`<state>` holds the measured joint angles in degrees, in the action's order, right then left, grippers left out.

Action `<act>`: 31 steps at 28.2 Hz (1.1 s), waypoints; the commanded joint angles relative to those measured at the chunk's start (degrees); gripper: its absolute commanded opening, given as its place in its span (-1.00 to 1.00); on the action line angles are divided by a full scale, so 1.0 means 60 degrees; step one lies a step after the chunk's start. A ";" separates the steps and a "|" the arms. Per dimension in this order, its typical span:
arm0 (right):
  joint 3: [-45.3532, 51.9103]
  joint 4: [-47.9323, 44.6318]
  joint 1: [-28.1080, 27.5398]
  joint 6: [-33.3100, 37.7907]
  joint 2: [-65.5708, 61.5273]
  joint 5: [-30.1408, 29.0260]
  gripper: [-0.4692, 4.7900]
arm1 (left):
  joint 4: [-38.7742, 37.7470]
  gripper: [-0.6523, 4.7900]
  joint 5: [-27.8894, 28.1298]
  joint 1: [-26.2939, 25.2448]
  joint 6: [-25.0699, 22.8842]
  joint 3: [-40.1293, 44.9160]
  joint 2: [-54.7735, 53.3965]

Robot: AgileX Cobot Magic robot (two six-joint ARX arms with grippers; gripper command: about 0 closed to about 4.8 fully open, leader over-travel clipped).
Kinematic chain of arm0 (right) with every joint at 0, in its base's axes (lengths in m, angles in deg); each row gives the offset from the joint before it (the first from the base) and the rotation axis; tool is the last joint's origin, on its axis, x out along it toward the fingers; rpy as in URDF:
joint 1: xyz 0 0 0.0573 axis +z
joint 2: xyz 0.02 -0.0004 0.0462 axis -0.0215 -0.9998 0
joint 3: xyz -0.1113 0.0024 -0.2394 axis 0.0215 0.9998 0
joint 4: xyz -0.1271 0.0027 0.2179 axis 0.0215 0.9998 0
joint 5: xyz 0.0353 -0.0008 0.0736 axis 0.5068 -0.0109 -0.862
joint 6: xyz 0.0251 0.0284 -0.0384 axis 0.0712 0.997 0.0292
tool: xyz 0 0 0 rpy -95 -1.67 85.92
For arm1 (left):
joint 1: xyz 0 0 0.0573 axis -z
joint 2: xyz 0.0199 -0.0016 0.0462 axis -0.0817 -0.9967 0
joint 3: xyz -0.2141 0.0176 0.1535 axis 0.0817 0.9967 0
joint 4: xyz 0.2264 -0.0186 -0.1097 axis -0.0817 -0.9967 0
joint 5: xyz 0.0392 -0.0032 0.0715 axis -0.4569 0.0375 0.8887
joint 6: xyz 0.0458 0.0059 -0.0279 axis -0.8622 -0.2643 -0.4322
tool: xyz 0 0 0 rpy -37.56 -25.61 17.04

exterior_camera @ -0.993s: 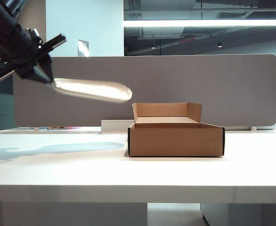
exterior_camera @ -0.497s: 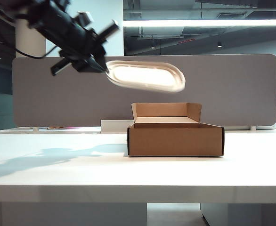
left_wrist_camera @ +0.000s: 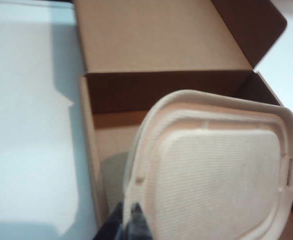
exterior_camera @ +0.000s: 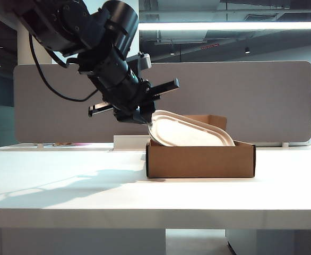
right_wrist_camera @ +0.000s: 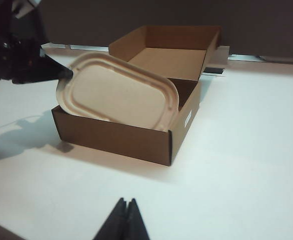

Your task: Pick up the lid and place it into the paper box.

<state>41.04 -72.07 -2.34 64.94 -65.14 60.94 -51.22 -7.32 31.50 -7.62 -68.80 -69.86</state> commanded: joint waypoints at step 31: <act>0.0029 -0.0127 -0.0015 -0.0149 0.0015 0.1239 -0.83 | -0.3523 -0.77 0.0106 -0.2761 -0.2368 0.0357 0.5457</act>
<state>41.04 -72.07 -2.34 64.48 -65.14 64.80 -71.22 -6.84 15.87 -21.41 -67.56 -38.63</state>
